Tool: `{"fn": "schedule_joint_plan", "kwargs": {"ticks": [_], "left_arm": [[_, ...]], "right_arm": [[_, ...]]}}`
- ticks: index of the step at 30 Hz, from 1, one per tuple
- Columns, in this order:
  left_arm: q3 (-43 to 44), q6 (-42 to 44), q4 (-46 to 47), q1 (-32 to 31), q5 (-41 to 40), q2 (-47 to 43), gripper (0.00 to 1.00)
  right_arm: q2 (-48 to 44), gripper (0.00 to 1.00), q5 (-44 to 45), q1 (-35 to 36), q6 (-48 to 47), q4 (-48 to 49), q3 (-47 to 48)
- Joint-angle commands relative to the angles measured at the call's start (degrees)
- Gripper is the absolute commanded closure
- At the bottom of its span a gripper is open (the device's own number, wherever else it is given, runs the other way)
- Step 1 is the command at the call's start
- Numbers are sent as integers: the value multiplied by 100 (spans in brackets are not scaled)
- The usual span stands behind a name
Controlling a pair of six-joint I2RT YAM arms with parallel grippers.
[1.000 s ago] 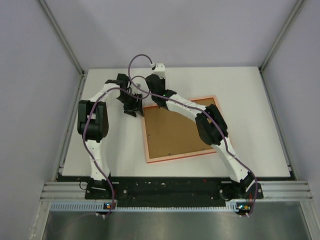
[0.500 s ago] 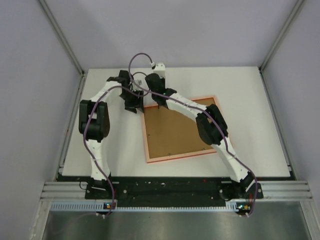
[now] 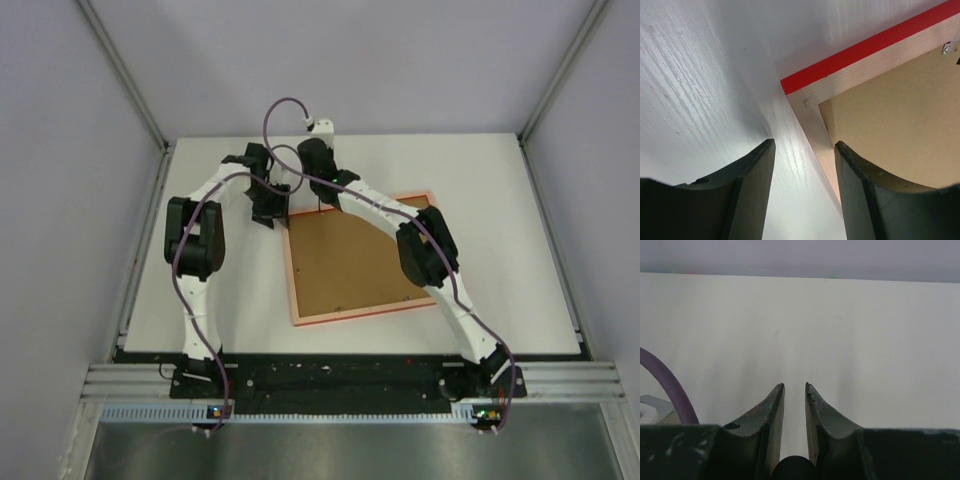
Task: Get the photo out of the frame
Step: Release the photo frame item from the photo frame.
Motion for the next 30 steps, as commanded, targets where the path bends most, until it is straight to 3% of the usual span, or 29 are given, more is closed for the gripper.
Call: {"fn": "schedule_joint_plan", "kwargs": {"ticks": [1, 15, 30], "left_arm": [[238, -23, -34, -88, -67, 124, 43], [318, -15, -52, -176, -67, 291, 48], [282, -23, -52, -185, -67, 274, 51]], "right_arm": [[-160, 100, -100, 61, -231, 501, -37], [-73, 100, 5, 69, -478, 958, -169], [7, 100, -109, 78, -205, 704, 33]]}}
